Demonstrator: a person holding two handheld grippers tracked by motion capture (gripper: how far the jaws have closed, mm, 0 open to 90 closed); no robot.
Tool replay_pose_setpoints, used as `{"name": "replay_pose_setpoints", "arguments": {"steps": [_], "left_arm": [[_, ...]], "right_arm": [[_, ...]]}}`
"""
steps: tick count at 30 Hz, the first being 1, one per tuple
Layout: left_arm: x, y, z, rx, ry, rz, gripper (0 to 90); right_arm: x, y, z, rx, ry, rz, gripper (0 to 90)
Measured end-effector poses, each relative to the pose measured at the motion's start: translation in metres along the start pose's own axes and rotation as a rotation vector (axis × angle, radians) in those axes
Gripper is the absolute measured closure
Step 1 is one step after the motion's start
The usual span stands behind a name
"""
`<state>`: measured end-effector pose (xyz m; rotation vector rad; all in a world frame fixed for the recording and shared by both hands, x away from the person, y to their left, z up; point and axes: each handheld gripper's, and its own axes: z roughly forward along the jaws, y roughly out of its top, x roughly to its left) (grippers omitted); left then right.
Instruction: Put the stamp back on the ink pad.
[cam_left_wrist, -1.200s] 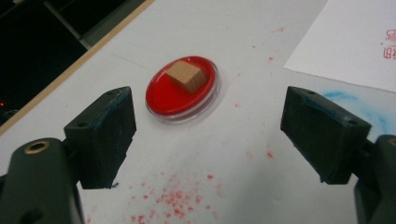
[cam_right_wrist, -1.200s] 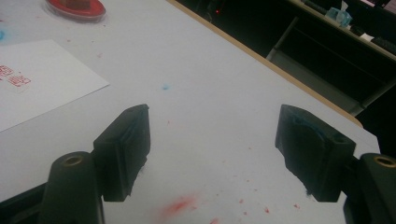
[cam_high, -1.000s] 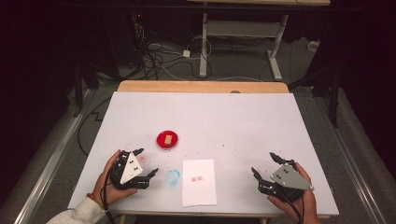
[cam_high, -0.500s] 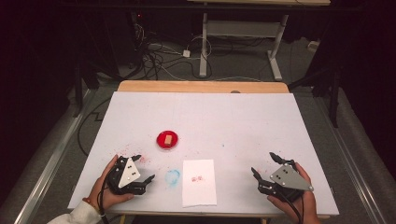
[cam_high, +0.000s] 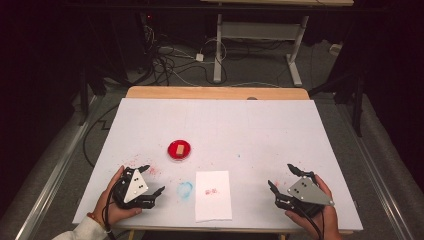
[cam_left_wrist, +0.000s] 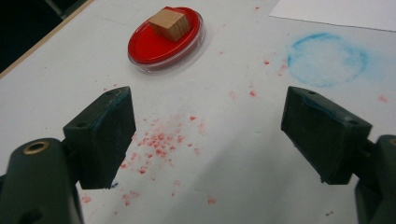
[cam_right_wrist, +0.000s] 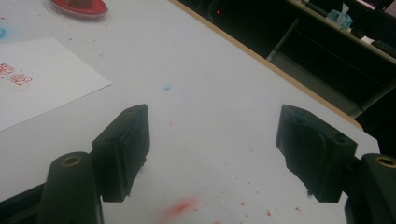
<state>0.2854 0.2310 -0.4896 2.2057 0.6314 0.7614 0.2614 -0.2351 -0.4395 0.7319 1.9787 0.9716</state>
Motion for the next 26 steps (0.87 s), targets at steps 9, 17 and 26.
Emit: {"name": "replay_pose_setpoints", "arguments": {"steps": [9, 17, 26], "left_arm": [[0.0012, -0.0022, -0.0043, 0.005, 0.014, -0.017, 17.2], [0.0020, -0.0018, -0.0021, 0.005, 0.010, -0.022, 17.3], [0.0040, 0.0000, 0.0025, 0.010, 0.003, -0.028, 17.3]], "right_arm": [[0.0020, 0.0016, 0.0042, 0.000, 0.012, -0.005, 26.3], [0.0009, 0.0011, 0.0036, 0.000, 0.010, 0.002, 26.3], [-0.0006, -0.0010, 0.0036, 0.006, 0.005, -0.004, 26.2]]}}
